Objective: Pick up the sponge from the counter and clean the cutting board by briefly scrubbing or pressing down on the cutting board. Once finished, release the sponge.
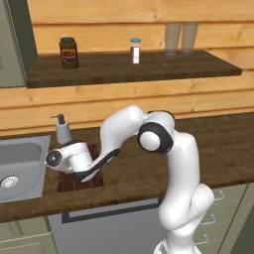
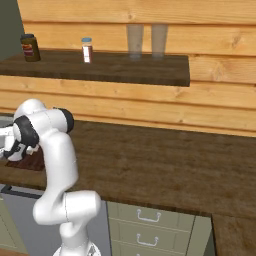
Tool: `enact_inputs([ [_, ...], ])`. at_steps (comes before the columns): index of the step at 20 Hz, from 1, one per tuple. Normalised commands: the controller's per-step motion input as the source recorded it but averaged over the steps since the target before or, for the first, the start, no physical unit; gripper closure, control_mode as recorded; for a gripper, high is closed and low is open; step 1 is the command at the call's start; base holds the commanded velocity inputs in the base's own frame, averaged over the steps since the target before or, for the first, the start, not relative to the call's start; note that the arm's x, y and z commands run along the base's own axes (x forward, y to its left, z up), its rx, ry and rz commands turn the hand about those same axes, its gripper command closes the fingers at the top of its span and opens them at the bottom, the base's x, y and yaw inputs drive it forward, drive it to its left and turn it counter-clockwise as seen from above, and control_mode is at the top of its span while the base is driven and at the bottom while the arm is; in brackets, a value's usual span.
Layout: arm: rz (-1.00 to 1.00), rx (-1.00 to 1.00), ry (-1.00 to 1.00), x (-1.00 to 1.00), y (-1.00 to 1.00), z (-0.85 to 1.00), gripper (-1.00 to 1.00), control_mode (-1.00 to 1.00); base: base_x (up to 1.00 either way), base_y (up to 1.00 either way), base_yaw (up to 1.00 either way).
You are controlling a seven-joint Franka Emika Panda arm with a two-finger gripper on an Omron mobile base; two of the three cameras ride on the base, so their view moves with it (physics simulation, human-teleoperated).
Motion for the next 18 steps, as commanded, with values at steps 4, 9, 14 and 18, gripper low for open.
enact_inputs([
  [4, 0.0, 0.0, -0.06, 0.52, -0.21, -0.31, 1.0, -1.0, 0.0, 0.0, 0.0],
  [9, 0.0, 0.0, -0.03, 0.58, -0.21, -0.23, 1.0, -1.0, 0.0, 0.0, 0.0],
  [14, 0.0, 0.0, 0.0, 0.63, -0.28, -0.15, 1.0, -1.0, 0.0, 0.0, 0.0],
  [18, 0.0, 0.0, 0.0, 0.52, -0.34, -0.19, 1.0, -1.0, 0.0, 0.0, 0.0],
])
